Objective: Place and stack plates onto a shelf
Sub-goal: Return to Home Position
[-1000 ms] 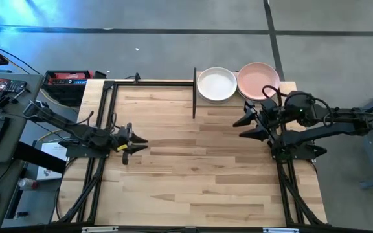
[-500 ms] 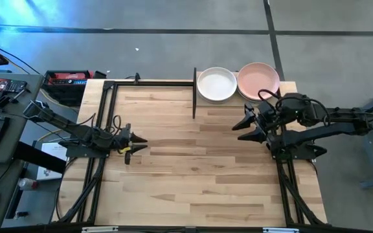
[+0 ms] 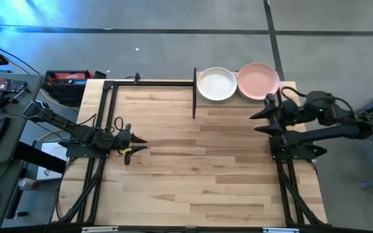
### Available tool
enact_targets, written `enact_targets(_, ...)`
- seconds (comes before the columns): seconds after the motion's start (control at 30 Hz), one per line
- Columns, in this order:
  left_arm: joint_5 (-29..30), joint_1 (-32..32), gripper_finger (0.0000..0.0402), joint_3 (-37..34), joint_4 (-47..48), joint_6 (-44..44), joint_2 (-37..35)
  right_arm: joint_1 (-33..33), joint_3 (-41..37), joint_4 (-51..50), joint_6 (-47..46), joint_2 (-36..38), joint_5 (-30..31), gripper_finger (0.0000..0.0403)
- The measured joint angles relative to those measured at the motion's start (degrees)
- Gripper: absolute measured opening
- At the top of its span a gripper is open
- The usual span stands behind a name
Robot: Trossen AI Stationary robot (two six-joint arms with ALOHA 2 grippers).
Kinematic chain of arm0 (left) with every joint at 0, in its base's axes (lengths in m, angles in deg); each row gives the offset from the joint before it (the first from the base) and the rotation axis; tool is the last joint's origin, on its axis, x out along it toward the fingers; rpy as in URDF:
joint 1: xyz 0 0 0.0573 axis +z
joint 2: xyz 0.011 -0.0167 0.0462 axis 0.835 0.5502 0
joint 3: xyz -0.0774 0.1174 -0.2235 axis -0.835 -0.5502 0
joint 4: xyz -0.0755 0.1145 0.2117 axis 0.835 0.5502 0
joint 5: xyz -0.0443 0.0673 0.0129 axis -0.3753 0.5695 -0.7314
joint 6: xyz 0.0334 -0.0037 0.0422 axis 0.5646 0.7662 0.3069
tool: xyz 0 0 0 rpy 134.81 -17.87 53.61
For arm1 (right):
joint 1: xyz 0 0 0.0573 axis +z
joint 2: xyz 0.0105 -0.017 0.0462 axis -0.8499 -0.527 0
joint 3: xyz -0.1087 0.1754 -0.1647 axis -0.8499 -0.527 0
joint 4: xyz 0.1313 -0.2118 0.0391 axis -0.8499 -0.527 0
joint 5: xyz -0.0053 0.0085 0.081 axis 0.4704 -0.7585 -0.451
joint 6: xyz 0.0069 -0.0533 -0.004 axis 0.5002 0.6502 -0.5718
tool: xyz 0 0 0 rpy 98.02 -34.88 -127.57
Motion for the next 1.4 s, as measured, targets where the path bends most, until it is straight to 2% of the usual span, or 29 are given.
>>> enact_targets(0.1, 0.0, 0.0, 0.0102, 0.0, 0.0, 0.1, 0.0, 0.0, 0.0, -3.1, 1.8, 2.8, 1.9, 0.0181)
enact_targets(0.23, -0.1, 0.0, 0.0102, 0.0, 0.0, 0.0, 0.0, 0.0, 0.0, -8.6, 1.6, 5.8, 9.6, 0.0181)
enact_targets(0.43, -0.1, 0.0, 0.0102, 0.0, 0.0, 0.0, 0.0, 0.0, -1.0, -8.4, 3.8, 8.3, 9.0, 0.0181)
enact_targets(0.57, -0.1, 0.0, 0.0102, 0.0, 0.0, 0.1, 0.0, 0.0, -9.1, -3.2, 2.3, 13.0, 11.4, 0.0181)
enact_targets(0.8, -0.1, 0.0, 0.0102, 0.0, 0.0, 0.1, -0.2, 0.0, -28.7, 14.7, -0.5, 22.4, 9.1, 0.0181)
enact_targets(0.97, -0.1, 0.0, 0.0102, 0.0, 0.0, 0.1, -0.2, 0.0, -38.7, 22.5, -2.9, 26.5, 9.1, 0.0181)
enact_targets(1.17, -0.1, 0.0, 0.0102, 0.0, 0.0, 0.1, -0.2, 0.0, -45.7, 27.9, -2.9, 29.0, 9.2, 0.0181)
enact_targets(1.4, -0.1, 0.0, 0.0102, 0.0, 0.0, 0.1, -1.2, 0.0, -48.5, 27.8, -4.2, 29.2, 9.2, 0.0181)
